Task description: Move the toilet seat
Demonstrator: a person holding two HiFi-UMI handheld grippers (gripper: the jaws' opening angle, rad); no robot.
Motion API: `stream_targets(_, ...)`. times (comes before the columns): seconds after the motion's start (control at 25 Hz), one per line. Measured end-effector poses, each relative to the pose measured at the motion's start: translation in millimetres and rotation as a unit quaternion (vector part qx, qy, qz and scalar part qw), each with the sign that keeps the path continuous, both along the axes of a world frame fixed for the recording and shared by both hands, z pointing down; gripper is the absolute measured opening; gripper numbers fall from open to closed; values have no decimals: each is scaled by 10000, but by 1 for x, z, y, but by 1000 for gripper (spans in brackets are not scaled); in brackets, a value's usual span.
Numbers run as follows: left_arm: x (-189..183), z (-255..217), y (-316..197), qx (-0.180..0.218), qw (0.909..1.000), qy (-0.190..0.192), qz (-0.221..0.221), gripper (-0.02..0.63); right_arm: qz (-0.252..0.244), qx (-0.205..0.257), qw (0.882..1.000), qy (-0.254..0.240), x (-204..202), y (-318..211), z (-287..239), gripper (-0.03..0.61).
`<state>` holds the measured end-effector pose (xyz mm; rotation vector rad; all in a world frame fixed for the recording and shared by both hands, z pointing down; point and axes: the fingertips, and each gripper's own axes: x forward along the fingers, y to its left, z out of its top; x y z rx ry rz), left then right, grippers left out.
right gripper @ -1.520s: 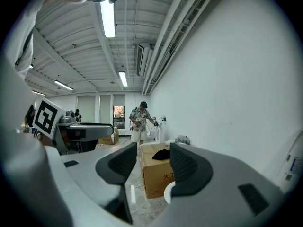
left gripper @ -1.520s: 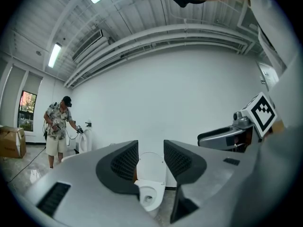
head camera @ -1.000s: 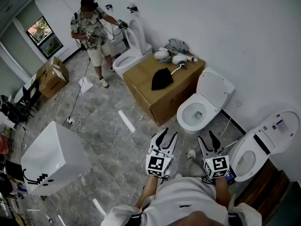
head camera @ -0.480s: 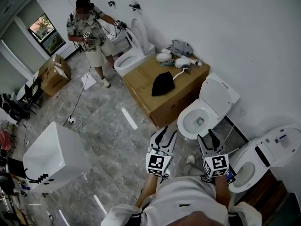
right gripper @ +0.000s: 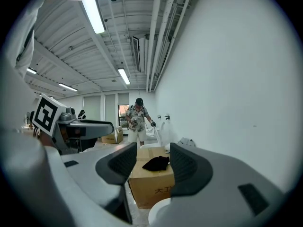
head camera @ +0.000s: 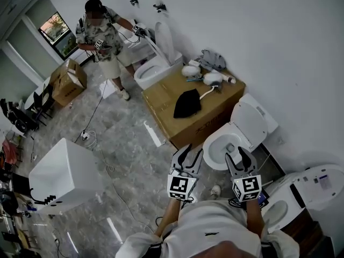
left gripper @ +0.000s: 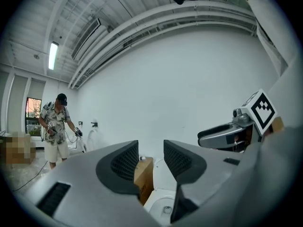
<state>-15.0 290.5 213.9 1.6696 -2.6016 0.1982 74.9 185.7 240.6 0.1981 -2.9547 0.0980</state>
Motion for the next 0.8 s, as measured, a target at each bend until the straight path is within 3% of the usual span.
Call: stream_targets(0.8, -45, 8, -71, -123, 9998, 2, -128, 176, -161, -119, 9998, 49, -48, -71, 13, 236)
